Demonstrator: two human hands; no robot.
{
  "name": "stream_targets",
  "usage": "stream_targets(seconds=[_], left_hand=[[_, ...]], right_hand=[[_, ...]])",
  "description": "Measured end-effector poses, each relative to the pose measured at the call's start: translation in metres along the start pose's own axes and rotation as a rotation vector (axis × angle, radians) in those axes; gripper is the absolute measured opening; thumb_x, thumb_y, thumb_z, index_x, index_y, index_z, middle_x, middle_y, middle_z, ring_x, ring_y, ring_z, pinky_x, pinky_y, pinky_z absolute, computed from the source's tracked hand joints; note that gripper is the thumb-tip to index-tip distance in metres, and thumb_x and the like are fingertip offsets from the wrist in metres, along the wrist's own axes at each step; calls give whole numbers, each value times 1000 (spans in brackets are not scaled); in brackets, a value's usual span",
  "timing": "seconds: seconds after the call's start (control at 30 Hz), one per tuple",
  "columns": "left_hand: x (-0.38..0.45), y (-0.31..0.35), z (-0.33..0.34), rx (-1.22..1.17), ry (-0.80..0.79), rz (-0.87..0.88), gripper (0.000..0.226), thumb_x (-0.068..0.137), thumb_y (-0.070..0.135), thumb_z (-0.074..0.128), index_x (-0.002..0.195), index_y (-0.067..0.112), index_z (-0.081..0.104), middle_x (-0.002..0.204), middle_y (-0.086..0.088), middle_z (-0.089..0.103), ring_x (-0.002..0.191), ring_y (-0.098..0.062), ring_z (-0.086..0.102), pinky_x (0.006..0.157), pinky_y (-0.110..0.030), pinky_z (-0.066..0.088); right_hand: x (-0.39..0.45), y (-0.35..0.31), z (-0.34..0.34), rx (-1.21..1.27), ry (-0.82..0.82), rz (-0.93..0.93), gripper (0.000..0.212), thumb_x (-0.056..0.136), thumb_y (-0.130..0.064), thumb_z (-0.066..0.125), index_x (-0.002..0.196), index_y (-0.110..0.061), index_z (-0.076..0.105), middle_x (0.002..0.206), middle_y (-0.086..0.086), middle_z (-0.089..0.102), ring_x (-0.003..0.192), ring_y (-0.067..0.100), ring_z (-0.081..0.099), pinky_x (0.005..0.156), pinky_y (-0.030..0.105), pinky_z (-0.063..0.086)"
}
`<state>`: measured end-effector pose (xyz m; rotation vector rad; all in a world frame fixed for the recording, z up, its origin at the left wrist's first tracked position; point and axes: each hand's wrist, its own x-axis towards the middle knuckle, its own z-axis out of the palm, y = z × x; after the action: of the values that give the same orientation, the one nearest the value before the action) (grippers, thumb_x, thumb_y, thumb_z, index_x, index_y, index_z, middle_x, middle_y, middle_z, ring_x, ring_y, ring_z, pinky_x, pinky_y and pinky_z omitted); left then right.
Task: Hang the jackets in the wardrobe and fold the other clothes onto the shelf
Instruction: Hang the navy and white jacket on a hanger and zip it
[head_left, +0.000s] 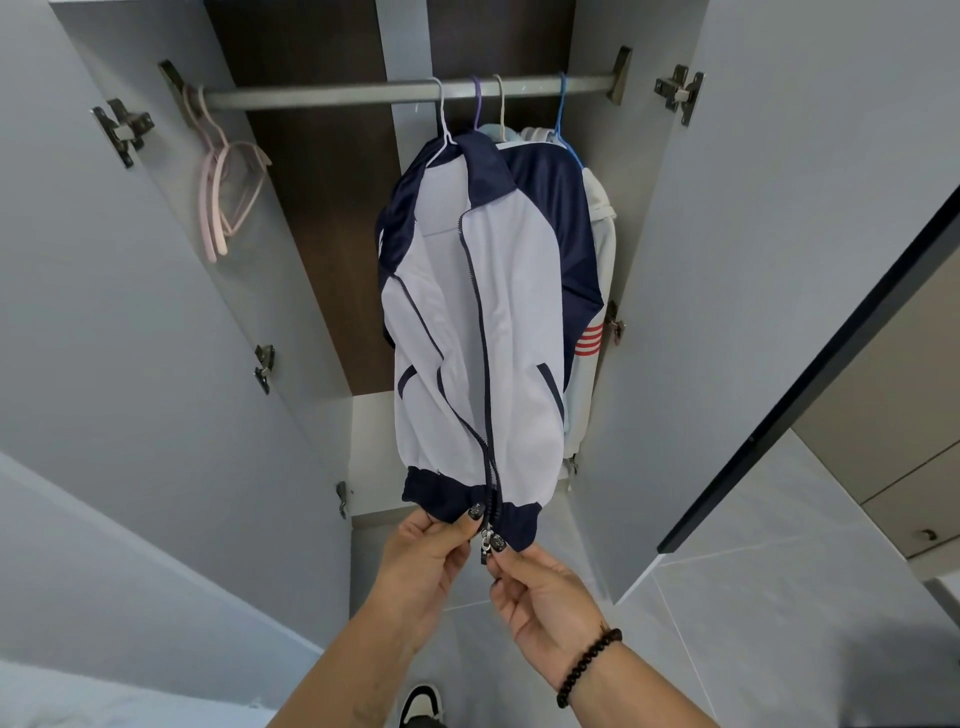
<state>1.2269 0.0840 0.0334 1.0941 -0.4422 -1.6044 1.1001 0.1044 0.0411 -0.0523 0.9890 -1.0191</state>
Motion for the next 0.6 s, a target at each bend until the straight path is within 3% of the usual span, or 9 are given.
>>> stream_targets(seconds=[0.27,0.47,0.6], left_hand=[[0,-4,1,2,22,-5,31,61,8,80,91,6,75,91,-10,74,70,-8,66,60,-16,53],[-5,-11,5,10,33,-45,37,58,11,82,95,7,75,91,-8,73,67,-6,62,59,-17,52],[-7,-9,6,77,22,-20,34,61,10,80,95,8,74,90,-7,74,68,-6,62,60,-18,51]], right_hand=[[-1,1,2,23,42,-17,15,84,8,60,92,-1,69,68,7,69,52,9,62,46,18,50],[-1,-2,5,-28,116,-108,15,83,3,65,93,-6,70,74,3,70,67,11,59,58,21,42],[-1,-7,7,-53,132,-125,14,83,2,65,93,-7,71,79,4,70,68,10,58,56,20,39]])
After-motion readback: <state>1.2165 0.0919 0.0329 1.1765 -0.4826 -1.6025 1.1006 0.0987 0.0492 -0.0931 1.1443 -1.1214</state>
